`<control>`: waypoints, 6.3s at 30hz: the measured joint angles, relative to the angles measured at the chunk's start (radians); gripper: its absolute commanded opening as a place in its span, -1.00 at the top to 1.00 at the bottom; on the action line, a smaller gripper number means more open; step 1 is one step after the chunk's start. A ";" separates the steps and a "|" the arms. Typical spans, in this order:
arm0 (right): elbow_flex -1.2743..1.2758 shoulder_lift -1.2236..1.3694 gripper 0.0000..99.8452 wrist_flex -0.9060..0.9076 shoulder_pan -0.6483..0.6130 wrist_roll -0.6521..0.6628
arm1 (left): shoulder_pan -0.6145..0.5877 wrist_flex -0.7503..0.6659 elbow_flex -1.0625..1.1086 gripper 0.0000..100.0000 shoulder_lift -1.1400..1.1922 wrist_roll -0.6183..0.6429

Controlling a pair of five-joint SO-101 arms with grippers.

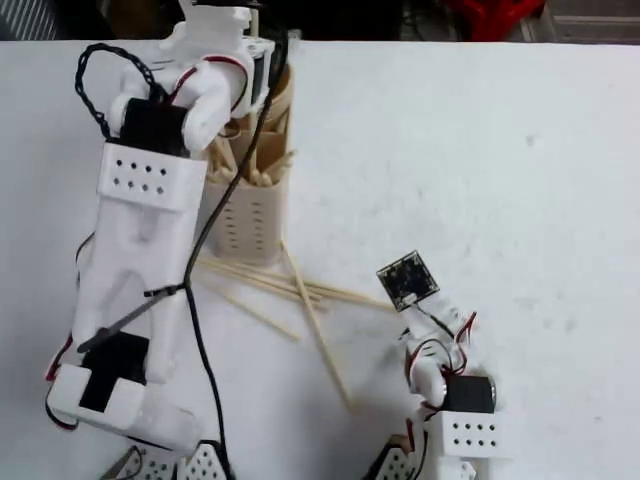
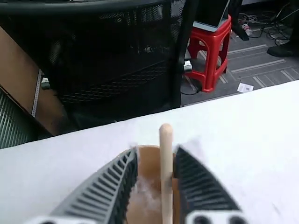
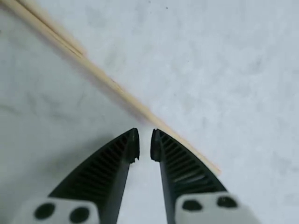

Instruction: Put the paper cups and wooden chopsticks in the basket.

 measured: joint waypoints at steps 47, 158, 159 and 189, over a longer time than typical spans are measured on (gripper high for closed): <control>-0.568 0.275 0.87 0.310 -0.118 -0.009 | -0.723 0.411 0.500 0.66 0.011 -0.112; -0.695 1.115 0.50 0.023 -0.204 0.664 | -0.707 -0.183 1.017 0.66 0.011 0.012; -0.686 1.115 0.47 0.023 -0.218 0.664 | -0.707 -0.183 1.017 0.66 0.011 0.012; -1.010 1.559 0.97 -0.002 -0.175 0.664 | -0.707 -0.183 1.017 0.66 0.011 0.012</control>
